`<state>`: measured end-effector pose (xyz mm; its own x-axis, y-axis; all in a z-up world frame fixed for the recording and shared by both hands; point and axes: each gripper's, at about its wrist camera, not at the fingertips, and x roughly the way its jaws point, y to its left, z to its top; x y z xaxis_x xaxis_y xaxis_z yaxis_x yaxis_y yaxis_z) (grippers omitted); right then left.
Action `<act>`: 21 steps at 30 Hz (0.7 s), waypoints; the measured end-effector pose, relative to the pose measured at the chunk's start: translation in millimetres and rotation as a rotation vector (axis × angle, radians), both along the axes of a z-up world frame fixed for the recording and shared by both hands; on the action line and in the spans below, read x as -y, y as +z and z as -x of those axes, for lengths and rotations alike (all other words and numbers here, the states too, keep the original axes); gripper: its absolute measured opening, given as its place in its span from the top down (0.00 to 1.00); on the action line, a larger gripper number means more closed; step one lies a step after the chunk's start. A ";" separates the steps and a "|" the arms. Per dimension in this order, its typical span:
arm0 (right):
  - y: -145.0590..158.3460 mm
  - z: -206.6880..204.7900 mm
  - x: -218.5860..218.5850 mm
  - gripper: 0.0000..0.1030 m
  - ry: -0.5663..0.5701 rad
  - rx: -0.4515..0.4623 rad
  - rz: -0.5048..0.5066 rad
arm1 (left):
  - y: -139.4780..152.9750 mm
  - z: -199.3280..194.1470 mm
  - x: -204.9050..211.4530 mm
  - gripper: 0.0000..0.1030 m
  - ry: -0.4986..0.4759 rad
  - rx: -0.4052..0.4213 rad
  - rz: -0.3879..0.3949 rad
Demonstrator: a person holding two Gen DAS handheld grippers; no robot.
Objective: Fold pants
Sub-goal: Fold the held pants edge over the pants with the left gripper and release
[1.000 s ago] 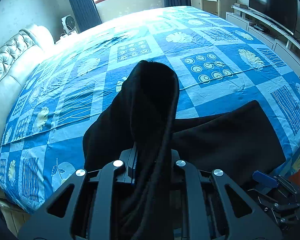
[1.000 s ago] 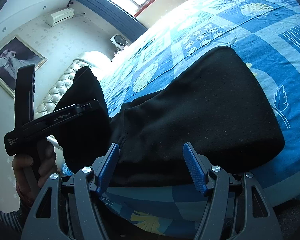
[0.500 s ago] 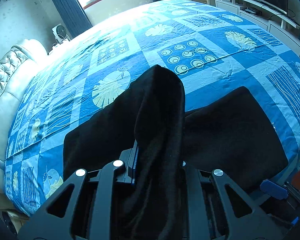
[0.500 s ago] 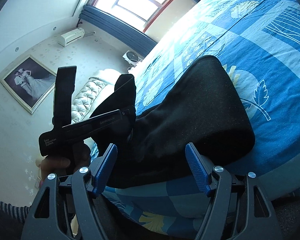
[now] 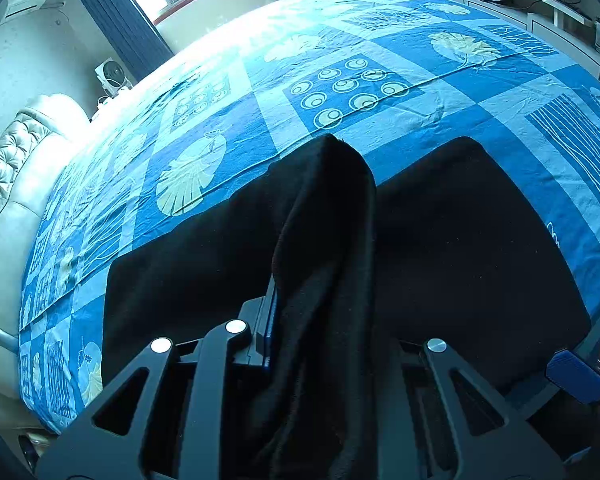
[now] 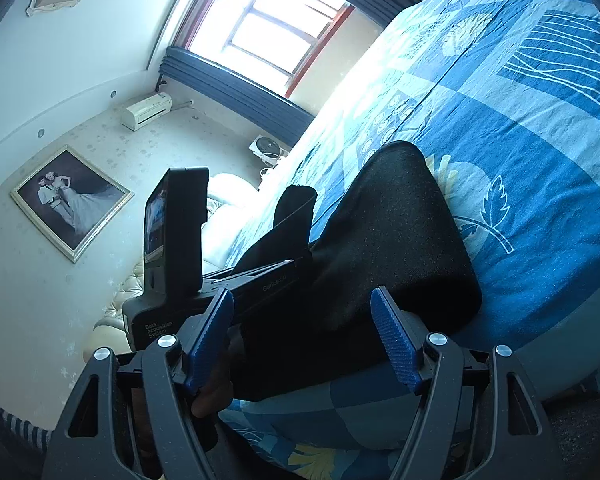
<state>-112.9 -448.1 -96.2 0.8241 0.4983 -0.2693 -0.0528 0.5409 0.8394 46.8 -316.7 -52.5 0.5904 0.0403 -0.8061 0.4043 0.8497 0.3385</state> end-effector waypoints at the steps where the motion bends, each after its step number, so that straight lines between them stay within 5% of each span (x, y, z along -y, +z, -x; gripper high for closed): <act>1: -1.4 -2.0 0.4 0.31 -0.002 0.003 -0.007 | -2.5 0.2 1.2 0.83 -0.001 -0.001 -0.006; 16: -3.4 2.4 5.9 0.31 -0.041 0.014 -0.013 | -16.4 4.8 5.3 0.82 -0.015 0.024 -0.042; 21: -4.0 6.4 9.8 0.31 -0.060 0.022 -0.023 | -12.3 8.8 8.7 0.67 -0.032 0.029 -0.021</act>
<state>-119.3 -457.9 -100.2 0.8585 0.4534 -0.2397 -0.0396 0.5246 0.8505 38.0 -325.3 -64.8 0.6148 0.0379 -0.7878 0.4205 0.8293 0.3681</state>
